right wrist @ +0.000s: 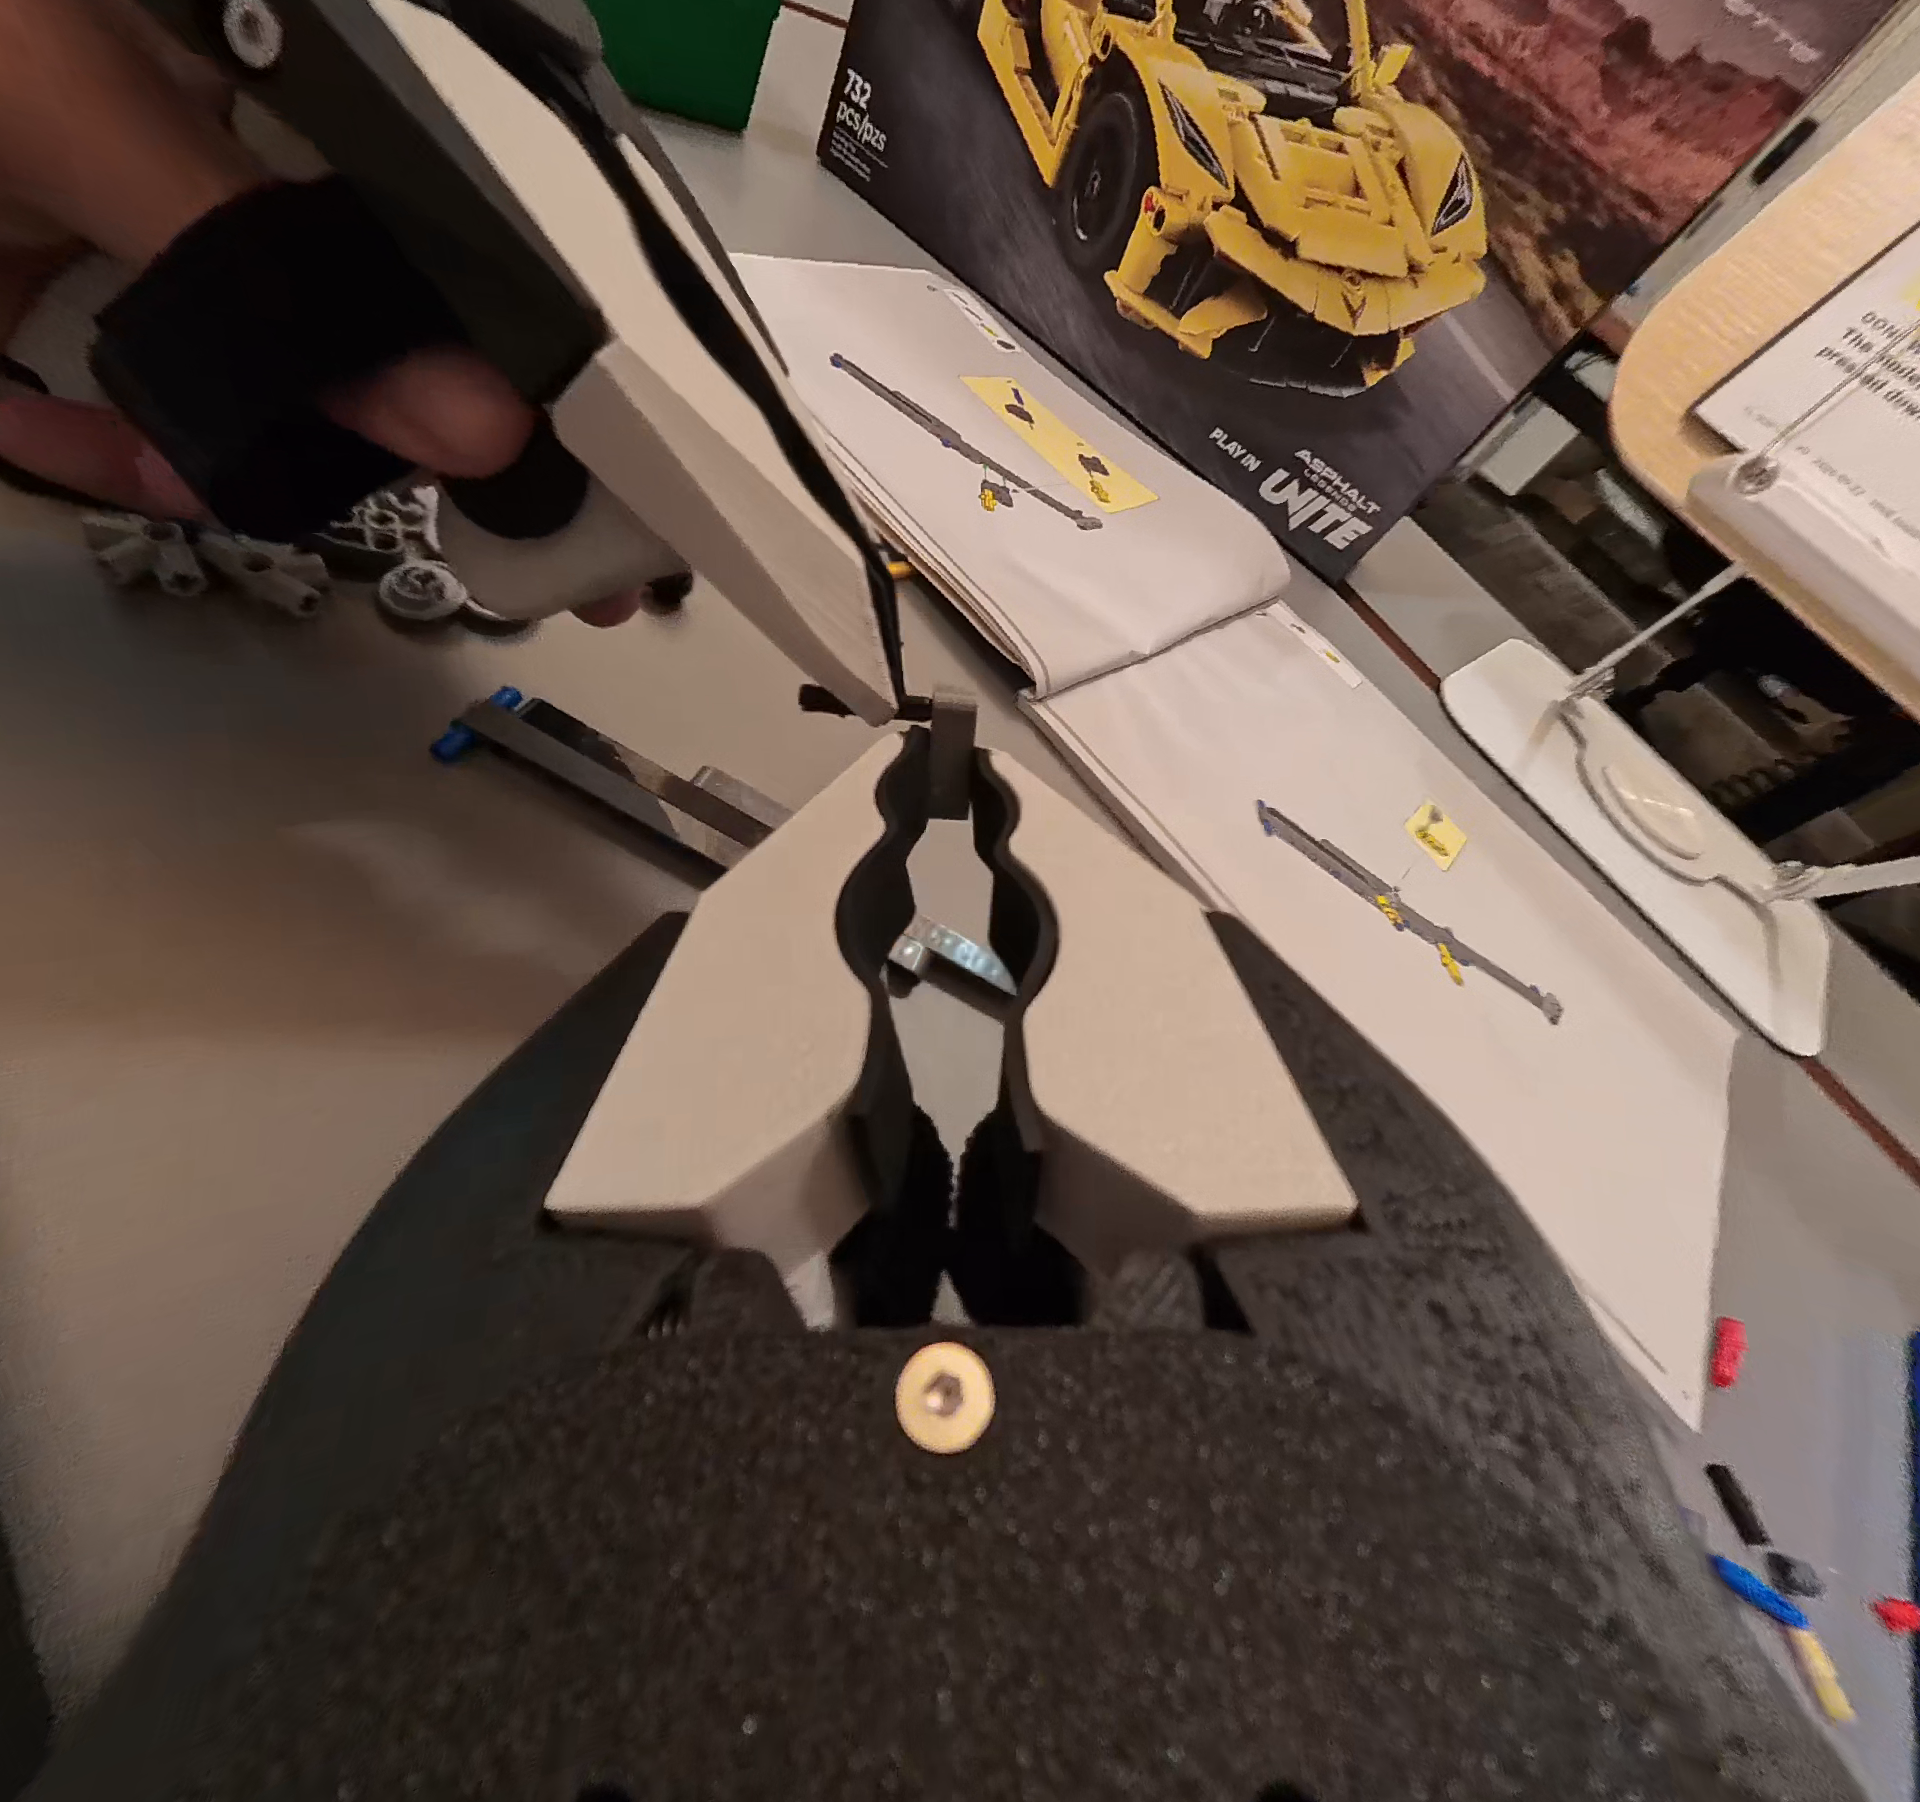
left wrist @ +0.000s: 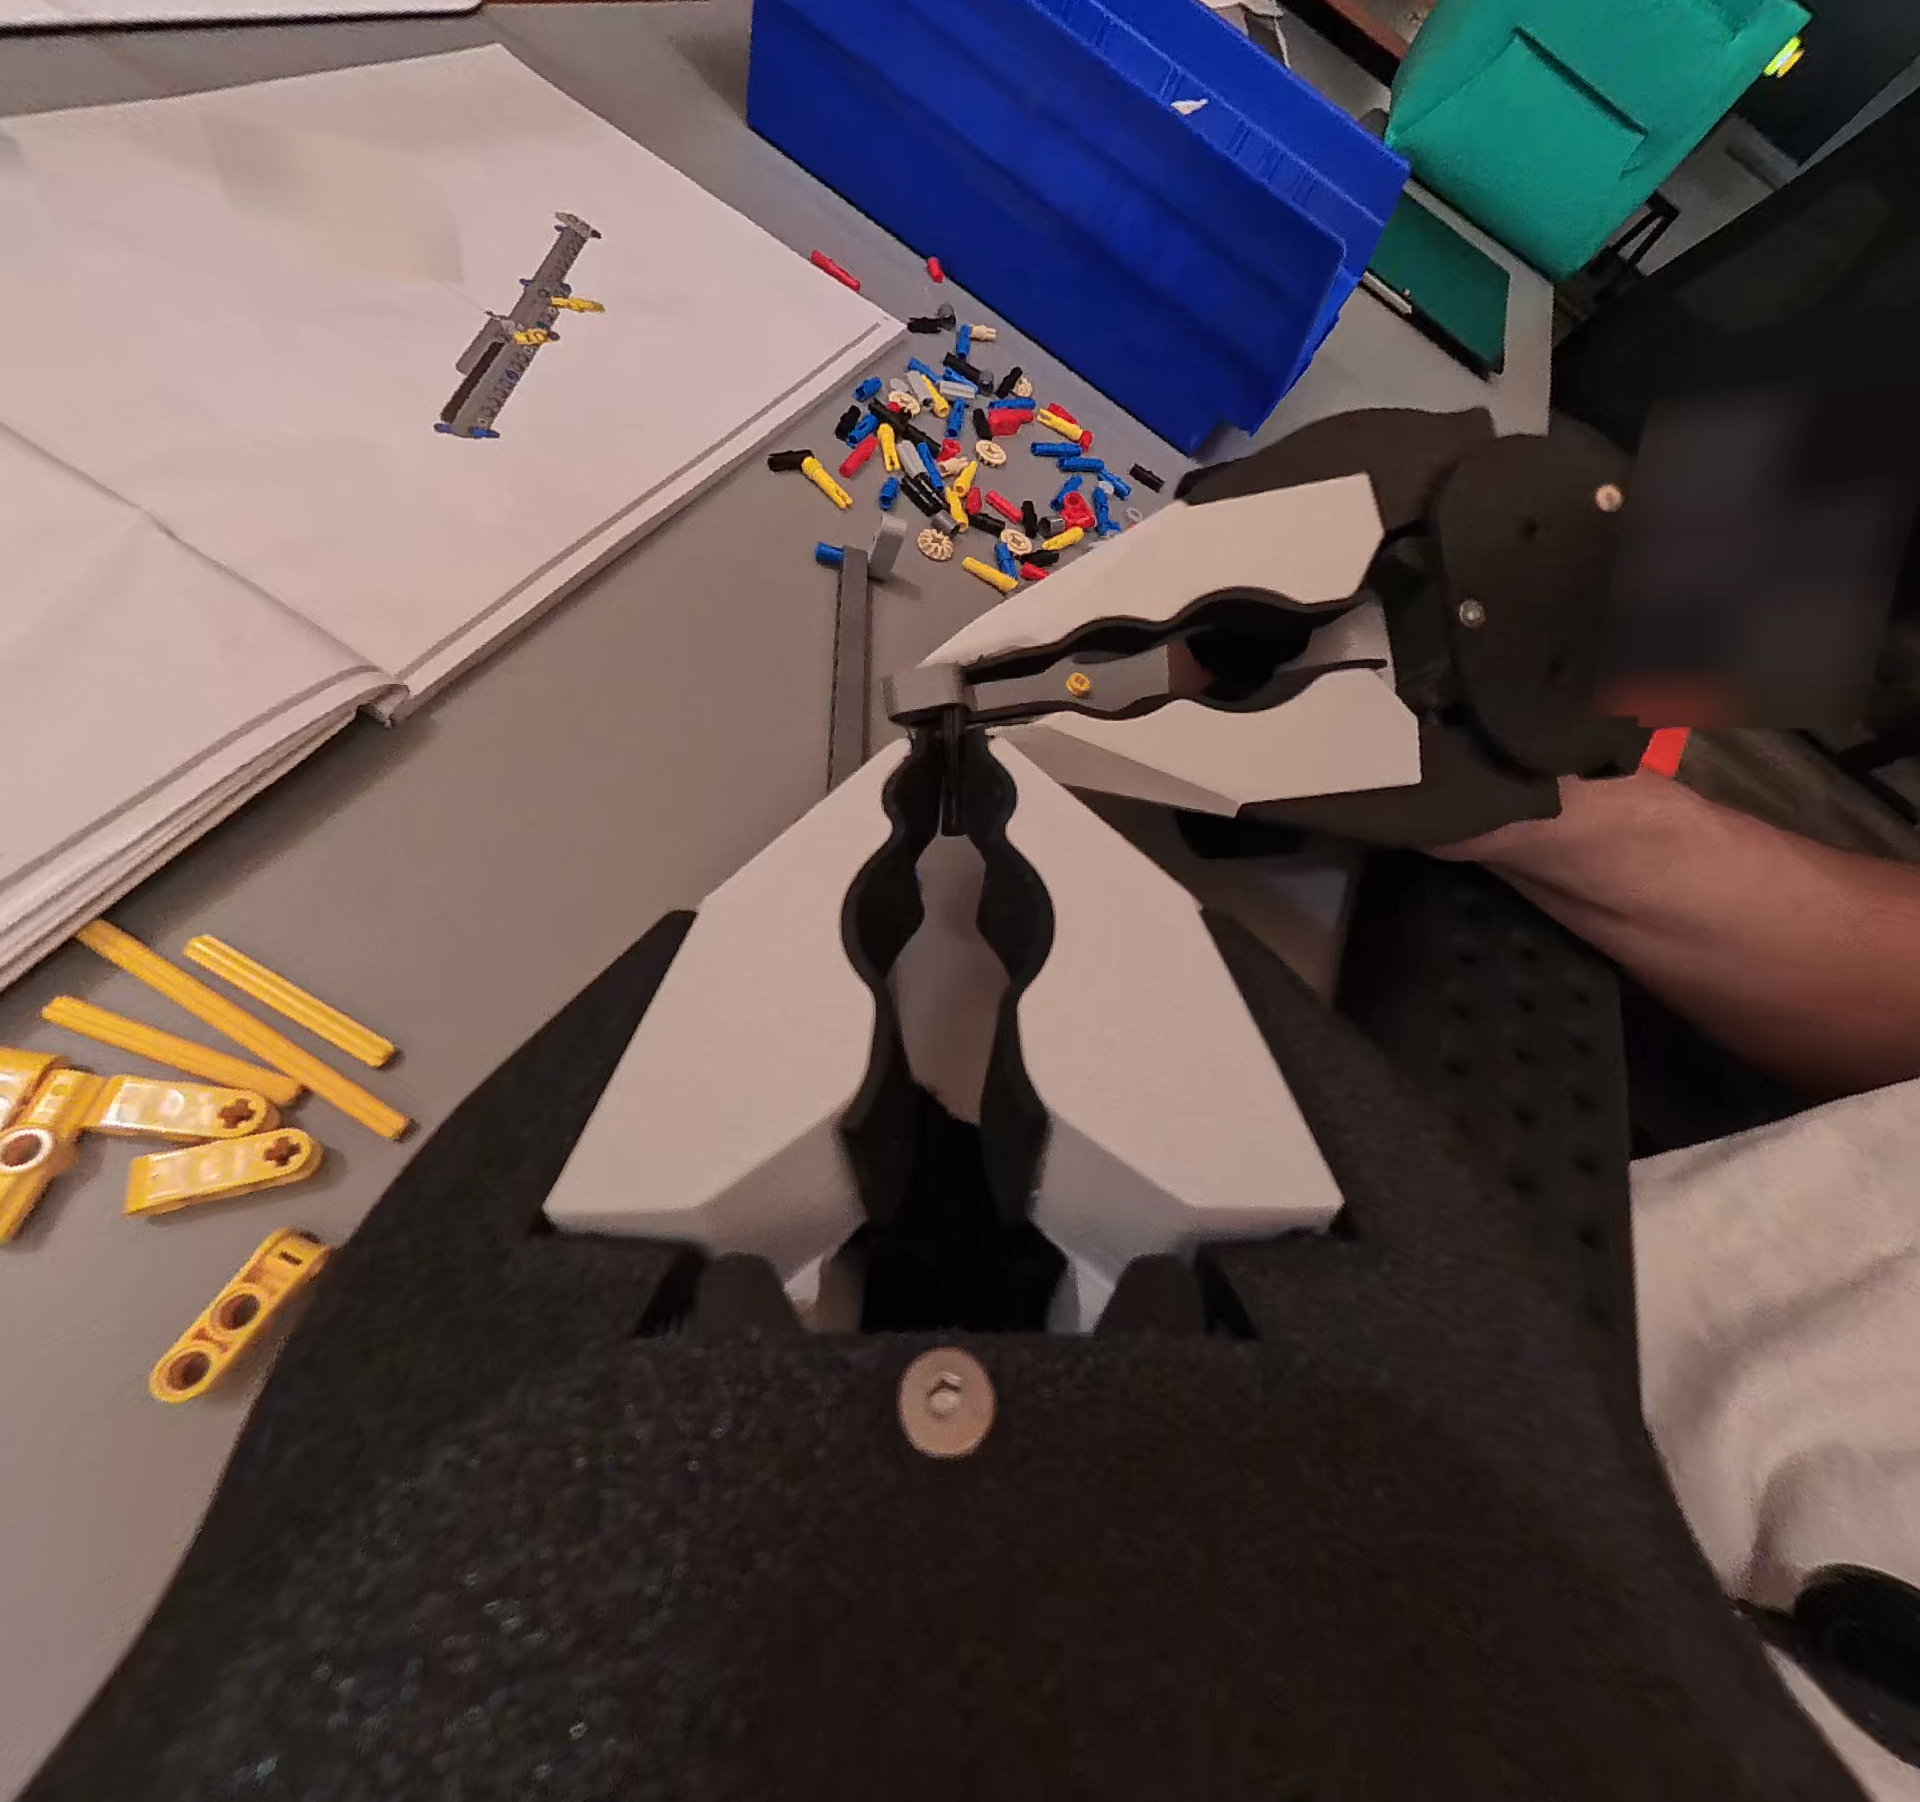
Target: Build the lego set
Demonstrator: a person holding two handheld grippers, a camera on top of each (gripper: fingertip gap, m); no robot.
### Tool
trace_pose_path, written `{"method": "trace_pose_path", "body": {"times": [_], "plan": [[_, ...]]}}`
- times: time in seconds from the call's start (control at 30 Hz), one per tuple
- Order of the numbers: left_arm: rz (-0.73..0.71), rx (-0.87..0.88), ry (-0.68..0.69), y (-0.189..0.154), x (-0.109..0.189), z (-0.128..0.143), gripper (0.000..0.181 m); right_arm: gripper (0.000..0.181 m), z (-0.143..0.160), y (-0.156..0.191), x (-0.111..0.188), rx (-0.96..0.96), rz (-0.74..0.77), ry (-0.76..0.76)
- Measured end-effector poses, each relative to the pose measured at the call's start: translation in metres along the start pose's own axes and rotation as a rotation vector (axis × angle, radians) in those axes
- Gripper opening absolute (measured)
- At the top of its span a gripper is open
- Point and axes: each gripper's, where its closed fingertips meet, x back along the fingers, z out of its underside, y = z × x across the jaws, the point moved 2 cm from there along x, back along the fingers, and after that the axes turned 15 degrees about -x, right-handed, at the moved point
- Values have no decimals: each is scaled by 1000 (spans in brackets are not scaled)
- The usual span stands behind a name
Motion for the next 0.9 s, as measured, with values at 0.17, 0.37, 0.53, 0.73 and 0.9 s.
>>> {"method": "trace_pose_path", "body": {"times": [0.17, 0.37, 0.53, 0.73, 0.9], "plan": [[29, 63, -12, 1, 0, 2, 3, 7, 0, 1, -1, 82, 38, 8], [66, 134, -24, 3, 0, 3, 3, 7, 0, 1, -1, 139, 73, 29], [60, 138, -29, 8, 3, 3, 3, 7, -9, 6, 2, 97, 34, -39], [108, 86, -34, -4, 1, -2, 2, 7, -10, -4, 5, -35, 19, -42], [105, 94, -27, -2, 2, 0, 2, 7, -3, -3, 3, -2, 13, -11]]}}
